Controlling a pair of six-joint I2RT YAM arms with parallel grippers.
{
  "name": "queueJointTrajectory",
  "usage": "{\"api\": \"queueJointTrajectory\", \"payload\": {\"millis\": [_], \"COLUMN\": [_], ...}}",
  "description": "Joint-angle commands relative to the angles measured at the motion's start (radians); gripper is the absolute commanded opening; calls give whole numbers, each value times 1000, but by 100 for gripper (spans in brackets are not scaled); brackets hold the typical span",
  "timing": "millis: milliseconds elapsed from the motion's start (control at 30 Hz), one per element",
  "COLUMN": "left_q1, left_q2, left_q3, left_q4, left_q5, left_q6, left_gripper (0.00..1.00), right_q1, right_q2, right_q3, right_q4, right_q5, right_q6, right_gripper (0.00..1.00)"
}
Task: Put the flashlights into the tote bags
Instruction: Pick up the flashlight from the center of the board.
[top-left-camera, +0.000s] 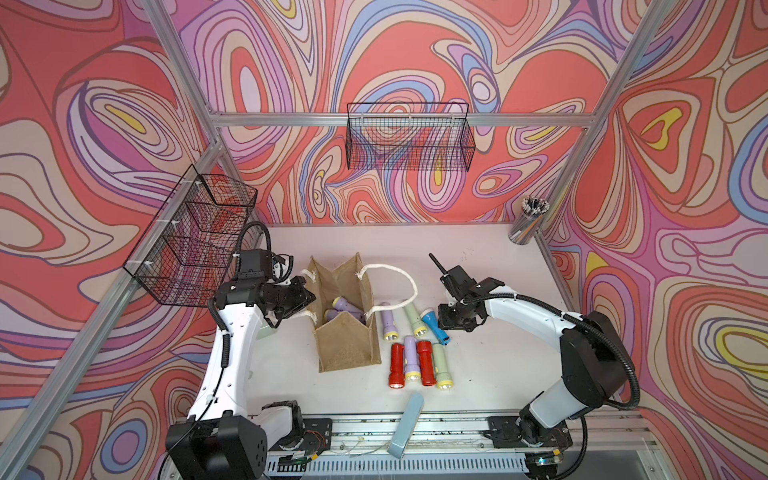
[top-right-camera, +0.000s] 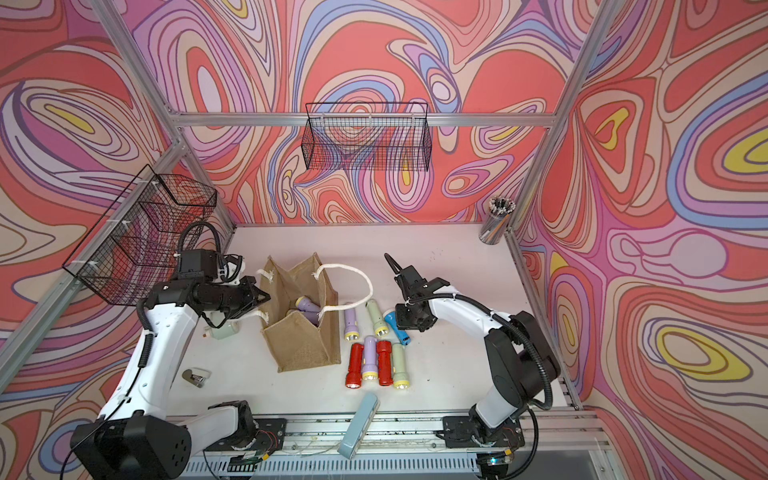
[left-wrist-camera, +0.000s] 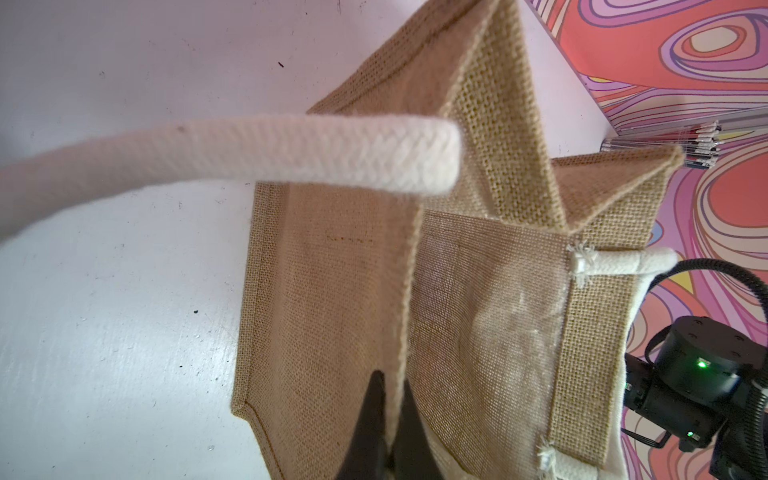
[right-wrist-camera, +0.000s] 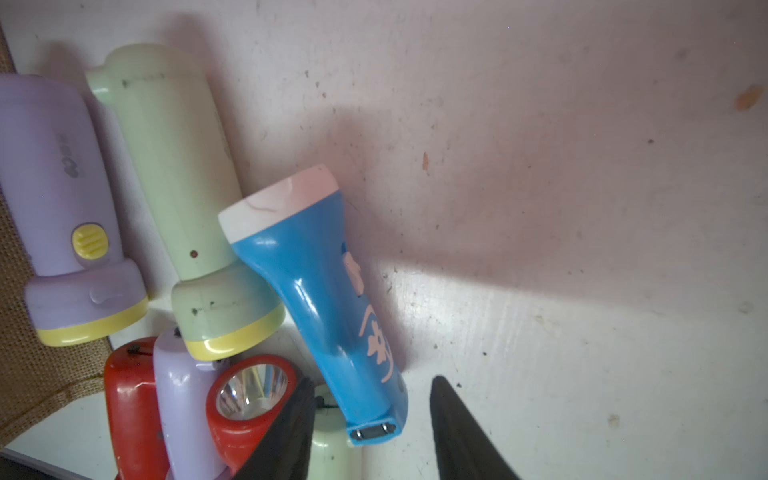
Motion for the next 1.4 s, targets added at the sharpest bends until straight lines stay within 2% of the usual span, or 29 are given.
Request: {"api": "queueJointTrajectory", "payload": {"millis": [0,267,633,767,833,1000,1233,1367], "left_q1": [4,5,4,3,4,4,4,5], "left_q2": [3,-13,-22,-20,-23,-26,-33,-45], "left_q3": [13,1,0,4,7,8,4,-5], "left_q4": [17,15,14,12,13,10,0,-4], "left_q5": [8,8,4,6,5,10,14,4], "left_q6": [-2,-4,-11,-14,-16,-16,2,9], "left_gripper": [2,3,3,3,3,3,3,3], "right_q1": [30,43,43,43,43,43,43,41], "right_q2": [39,115,204,221,210,161,19,-73], "right_q3": [-3,-4,-5,-2,-4,22,88,138], "right_q4": [7,8,24,8,2,-60,-197,-249], "right_q5": [11,76,96,114,124,202,416,490], "right_q6": [-20,-32,-49,-38,-29,5,65,90], "right_gripper": [47,47,37,29,24,20,14,11]}}
